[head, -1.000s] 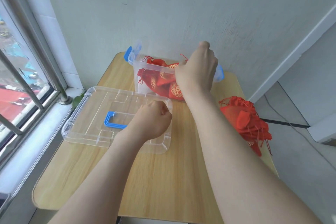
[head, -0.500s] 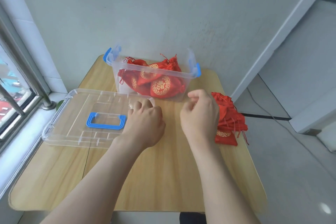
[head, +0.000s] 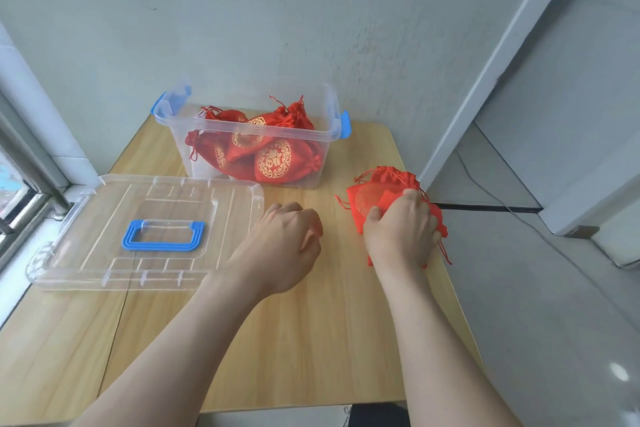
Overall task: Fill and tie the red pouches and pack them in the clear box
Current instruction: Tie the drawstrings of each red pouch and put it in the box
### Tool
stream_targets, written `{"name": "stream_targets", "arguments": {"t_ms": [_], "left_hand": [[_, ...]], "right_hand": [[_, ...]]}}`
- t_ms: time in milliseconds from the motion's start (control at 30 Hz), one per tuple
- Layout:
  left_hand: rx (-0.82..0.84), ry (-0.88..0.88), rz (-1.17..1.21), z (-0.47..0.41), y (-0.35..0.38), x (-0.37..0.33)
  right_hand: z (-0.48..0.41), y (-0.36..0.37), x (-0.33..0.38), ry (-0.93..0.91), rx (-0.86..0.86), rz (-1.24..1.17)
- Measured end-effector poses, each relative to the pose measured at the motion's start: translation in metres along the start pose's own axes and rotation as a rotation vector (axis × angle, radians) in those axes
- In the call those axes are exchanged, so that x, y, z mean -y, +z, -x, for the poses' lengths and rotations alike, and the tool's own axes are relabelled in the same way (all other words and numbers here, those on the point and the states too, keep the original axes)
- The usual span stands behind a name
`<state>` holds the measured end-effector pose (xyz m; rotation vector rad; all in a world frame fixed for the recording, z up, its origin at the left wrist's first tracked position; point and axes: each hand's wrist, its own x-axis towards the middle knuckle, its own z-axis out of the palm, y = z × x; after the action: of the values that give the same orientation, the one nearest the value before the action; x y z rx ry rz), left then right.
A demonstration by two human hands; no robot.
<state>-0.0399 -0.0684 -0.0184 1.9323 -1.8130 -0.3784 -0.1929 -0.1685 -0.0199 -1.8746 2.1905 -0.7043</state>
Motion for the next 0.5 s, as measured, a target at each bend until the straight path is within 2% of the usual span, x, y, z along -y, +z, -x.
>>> {"name": "stream_targets", "arguments": {"t_ms": [167,300,333,433,500], "left_hand": [[-0.013,0.008,0.056,-0.002,0.008,0.004],[-0.053,-0.140,0.234,-0.005,0.003,-0.006],[-0.068,-0.216,0.357,-0.007,0.001,-0.010],[-0.057,-0.462,0.930,-0.011,-0.010,-0.019],[-0.054,-0.526,1.193,-0.012,-0.018,-0.022]], "right_hand": [[-0.004,-0.001,0.003,-0.067,-0.031,-0.139],[0.006,-0.002,0.012,-0.235,-0.004,-0.412],[0.009,-0.002,0.014,-0.289,0.009,-0.476],[0.022,-0.004,0.021,-0.464,0.024,-0.561],[0.031,-0.005,0.024,-0.569,0.052,-0.554]]}}
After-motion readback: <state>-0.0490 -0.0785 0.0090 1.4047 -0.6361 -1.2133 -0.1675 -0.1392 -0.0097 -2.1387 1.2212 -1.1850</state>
